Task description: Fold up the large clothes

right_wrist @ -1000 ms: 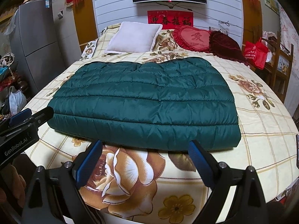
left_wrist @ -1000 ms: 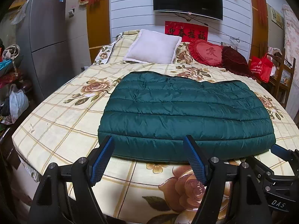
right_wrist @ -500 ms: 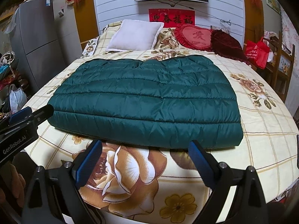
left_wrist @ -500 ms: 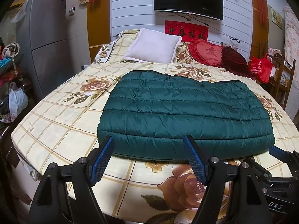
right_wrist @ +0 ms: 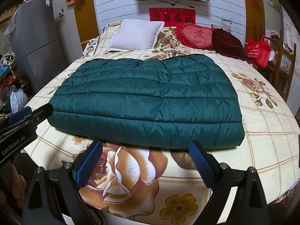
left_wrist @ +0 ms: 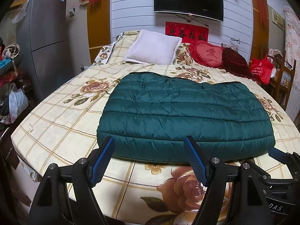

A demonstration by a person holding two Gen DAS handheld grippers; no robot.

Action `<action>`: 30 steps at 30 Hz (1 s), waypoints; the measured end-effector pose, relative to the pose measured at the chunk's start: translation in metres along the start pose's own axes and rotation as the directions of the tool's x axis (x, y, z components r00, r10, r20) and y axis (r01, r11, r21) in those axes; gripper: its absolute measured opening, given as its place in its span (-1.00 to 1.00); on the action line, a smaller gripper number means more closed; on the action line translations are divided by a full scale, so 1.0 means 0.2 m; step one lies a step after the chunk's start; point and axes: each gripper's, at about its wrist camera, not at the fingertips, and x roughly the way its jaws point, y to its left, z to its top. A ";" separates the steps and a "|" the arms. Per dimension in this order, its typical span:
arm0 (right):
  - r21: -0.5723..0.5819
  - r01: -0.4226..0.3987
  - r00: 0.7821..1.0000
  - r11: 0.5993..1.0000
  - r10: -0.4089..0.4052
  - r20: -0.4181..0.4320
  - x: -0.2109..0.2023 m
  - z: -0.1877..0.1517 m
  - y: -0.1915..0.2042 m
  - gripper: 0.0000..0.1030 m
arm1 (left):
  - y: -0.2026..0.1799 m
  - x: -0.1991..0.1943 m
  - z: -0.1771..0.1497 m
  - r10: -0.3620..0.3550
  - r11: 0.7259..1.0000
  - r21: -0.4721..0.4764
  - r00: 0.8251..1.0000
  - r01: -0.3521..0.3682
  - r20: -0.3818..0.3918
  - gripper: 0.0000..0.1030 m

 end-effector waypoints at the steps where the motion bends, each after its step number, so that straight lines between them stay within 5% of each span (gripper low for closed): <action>1: 0.000 0.000 1.000 1.000 0.000 -0.002 0.00 0.00 0.00 0.86 | 0.00 0.00 0.00 0.000 1.000 0.002 1.000 0.000 -0.001 0.64; 30: -0.007 -0.002 0.999 1.000 0.002 -0.035 0.09 0.02 0.01 0.86 | -0.05 0.08 0.00 -0.003 0.999 0.034 1.000 0.003 -0.017 0.64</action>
